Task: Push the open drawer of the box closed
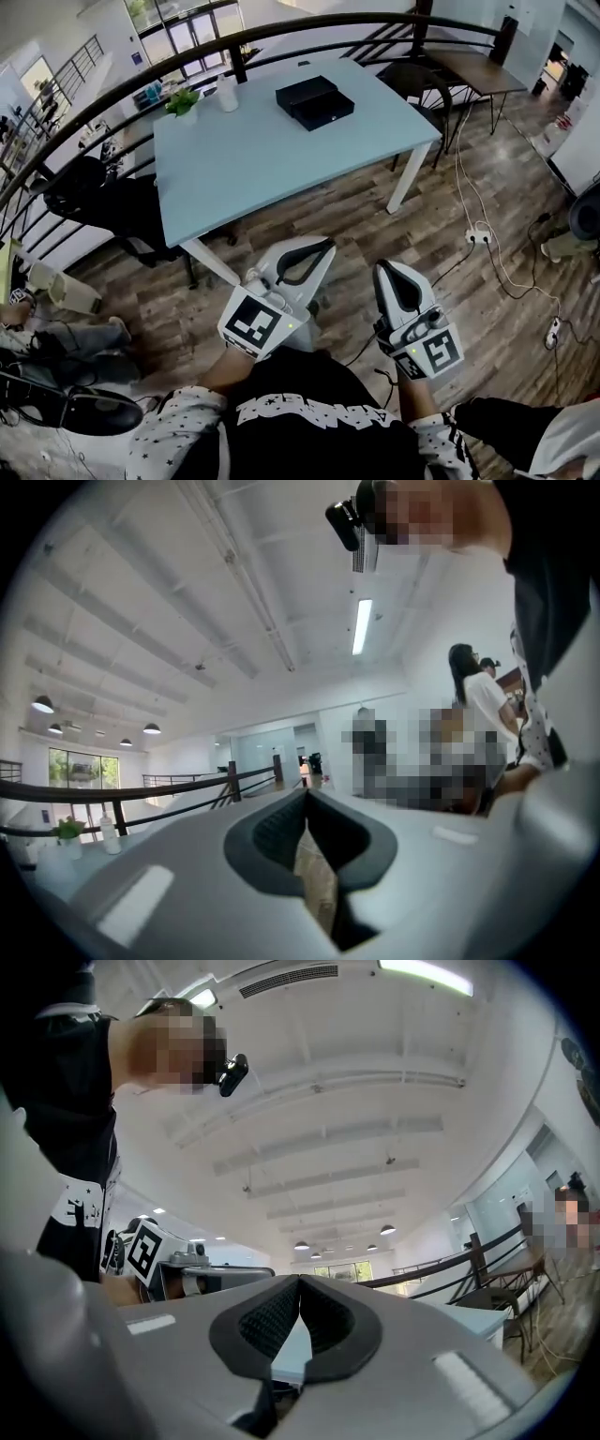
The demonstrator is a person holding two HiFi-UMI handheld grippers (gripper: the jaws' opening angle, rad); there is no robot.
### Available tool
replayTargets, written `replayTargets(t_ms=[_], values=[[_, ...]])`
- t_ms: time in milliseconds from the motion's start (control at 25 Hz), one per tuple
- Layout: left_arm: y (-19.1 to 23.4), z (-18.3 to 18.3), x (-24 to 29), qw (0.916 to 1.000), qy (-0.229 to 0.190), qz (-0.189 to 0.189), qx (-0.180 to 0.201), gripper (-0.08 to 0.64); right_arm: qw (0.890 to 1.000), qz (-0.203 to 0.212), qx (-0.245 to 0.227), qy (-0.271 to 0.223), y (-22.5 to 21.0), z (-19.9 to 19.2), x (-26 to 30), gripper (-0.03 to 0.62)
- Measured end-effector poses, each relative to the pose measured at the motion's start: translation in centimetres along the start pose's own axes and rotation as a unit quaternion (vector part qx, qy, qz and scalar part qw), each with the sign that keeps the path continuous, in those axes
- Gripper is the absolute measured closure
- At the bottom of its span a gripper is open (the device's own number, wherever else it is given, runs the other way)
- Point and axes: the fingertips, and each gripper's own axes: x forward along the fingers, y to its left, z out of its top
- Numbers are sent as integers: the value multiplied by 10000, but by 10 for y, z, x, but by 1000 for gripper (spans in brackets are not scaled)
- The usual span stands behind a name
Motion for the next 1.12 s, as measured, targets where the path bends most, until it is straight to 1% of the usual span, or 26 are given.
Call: replayTargets(t_ms=[160,280,440,560,680,760,880,1120], values=[[22,-8,-8,9995,105,303,-57,560,9997,223,79,69,0,-7,22,592],[36,-11,-5,9991,104,415,-20,560,9993,345,170,39,-2,-7,36,592],[51,-18,4,9986,136,494,125,560,9983,480,333,-44,-10,-10,55,592],[64,-22,11,9983,91,566,42,560,9985,510,194,96,-25,-23,66,592],[79,-28,11,9976,127,676,50,560,9983,500,-183,253,-34,-34,79,592],[93,-33,13,9972,170,723,-6,560,9980,545,-167,262,-39,-36,93,592],[112,-35,25,9971,158,738,-61,560,9979,591,143,208,-49,-36,110,592],[128,-45,57,9986,127,464,-215,560,9983,329,-12,490,-68,-48,126,592]])
